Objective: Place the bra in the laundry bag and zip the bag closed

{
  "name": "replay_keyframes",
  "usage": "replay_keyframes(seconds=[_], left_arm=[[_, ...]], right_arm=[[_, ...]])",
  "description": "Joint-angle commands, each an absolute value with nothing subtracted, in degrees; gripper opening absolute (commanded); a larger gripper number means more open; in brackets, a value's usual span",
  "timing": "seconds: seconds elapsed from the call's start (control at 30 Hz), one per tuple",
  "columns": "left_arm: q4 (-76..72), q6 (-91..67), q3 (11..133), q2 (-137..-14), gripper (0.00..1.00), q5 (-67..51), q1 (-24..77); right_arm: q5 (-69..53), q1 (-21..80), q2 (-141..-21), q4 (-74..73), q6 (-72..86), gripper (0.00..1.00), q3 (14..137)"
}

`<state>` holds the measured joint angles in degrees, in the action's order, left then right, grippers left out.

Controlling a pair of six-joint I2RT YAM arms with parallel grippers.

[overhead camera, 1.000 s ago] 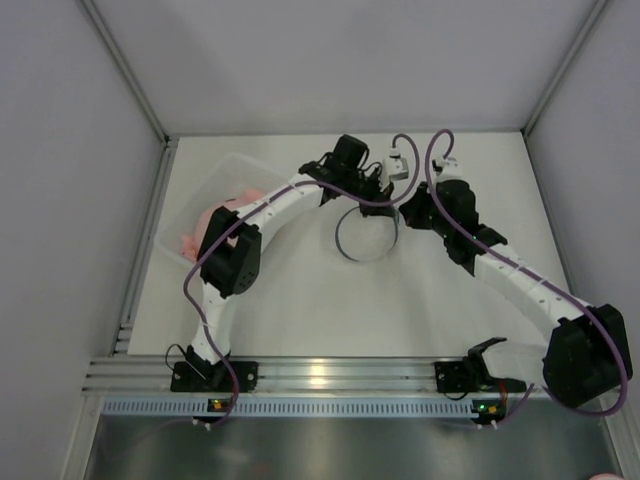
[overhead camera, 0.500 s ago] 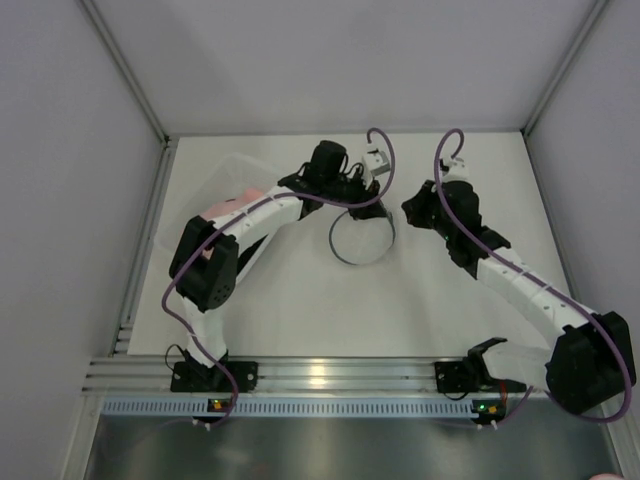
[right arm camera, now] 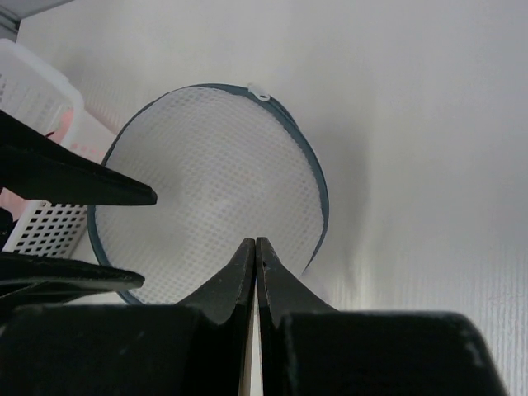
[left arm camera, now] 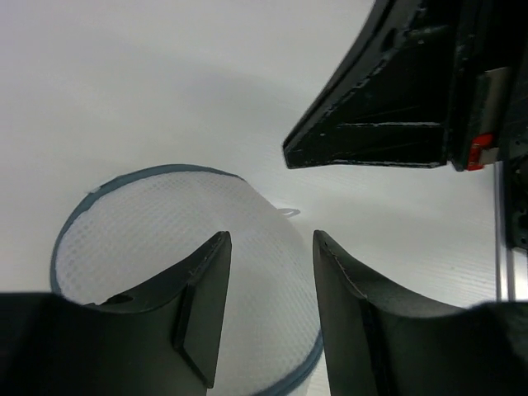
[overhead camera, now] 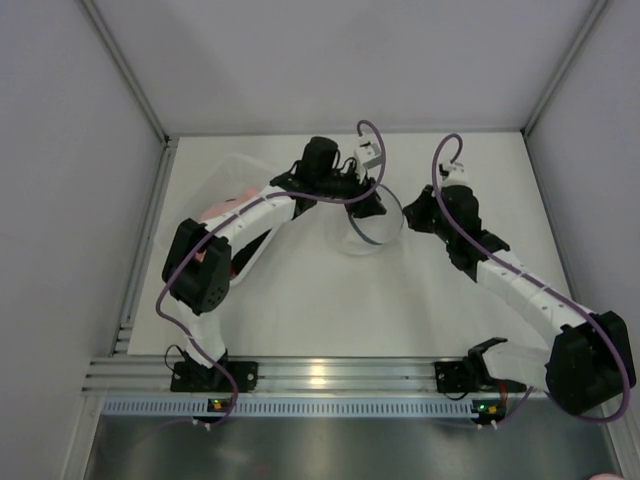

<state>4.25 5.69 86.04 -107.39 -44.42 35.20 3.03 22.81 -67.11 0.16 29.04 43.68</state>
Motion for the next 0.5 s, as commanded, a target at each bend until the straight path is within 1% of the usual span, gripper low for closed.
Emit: replay_keyframes(seconds=[0.0,0.03,0.1,0.17,0.2,0.3,0.47], left_arm=[[5.25,7.9,86.39,-109.41,0.5,-36.6,35.24],[5.36,7.65,86.74,-110.03,0.5,-36.56,35.24],[5.36,4.42,87.27,-111.61,0.53,-25.8,35.24],[6.23,1.33,88.15,-112.15,0.56,-18.93,35.33],[6.24,0.19,88.07,-111.71,0.59,-15.94,35.33],[5.36,-5.43,87.1,-110.31,0.63,-16.17,35.33],[3.08,-5.02,85.52,-108.28,0.64,-15.82,35.42]], right_arm=[[0.54,22.5,-66.44,3.08,28.04,0.0,43.33],[0.35,22.5,-66.88,2.9,28.04,0.0,43.42],[-1.39,22.5,-68.02,2.81,28.39,0.0,43.51],[-1.49,22.5,-68.73,2.46,28.74,0.0,43.51],[-1.32,22.5,-68.82,2.37,28.74,0.0,43.51],[-1.06,22.5,-68.73,2.37,28.83,0.0,43.85],[-0.88,22.5,-69.87,1.5,28.13,0.0,44.91]])
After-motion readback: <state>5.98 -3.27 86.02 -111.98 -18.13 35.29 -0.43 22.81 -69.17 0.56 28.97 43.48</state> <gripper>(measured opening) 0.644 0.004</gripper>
